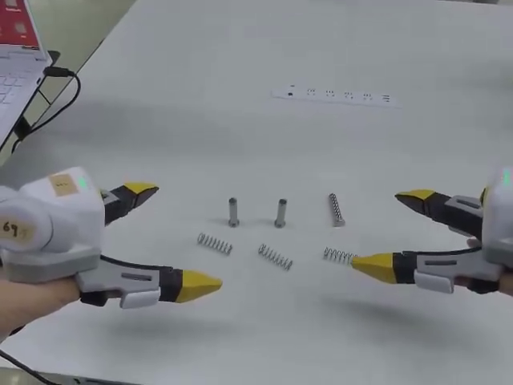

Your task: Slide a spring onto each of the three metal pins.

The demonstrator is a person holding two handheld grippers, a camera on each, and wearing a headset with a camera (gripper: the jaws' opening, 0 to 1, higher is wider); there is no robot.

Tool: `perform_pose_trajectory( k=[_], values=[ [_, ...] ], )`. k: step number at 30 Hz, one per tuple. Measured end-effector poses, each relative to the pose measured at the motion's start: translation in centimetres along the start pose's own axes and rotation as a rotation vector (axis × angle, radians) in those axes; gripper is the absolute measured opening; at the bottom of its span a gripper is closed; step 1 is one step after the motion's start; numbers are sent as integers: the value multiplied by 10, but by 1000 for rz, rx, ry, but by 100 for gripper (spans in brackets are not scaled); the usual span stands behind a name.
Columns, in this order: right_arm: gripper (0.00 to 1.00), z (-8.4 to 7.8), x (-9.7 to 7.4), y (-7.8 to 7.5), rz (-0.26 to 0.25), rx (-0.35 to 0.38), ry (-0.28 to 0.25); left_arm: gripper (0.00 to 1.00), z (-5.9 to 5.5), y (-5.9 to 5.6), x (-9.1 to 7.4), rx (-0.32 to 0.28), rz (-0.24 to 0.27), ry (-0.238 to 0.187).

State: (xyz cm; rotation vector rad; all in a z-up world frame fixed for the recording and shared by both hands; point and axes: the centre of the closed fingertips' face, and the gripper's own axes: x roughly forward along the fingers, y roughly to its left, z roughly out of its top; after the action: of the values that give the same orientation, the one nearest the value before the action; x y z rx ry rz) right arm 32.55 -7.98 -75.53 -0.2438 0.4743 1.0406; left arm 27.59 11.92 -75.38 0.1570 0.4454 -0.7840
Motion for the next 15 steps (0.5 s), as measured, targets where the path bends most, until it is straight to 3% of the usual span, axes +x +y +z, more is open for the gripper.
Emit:
perform_pose_trajectory(
  k=[7, 15],
  values=[
    [73, 14, 14, -12, 4, 0, -3, 98, 0, 1, 1, -2, 1, -2],
    [65, 16, 34, -23, 15, 48, 33, 98, -2, 1, 2, -4, 0, 3]
  ],
)
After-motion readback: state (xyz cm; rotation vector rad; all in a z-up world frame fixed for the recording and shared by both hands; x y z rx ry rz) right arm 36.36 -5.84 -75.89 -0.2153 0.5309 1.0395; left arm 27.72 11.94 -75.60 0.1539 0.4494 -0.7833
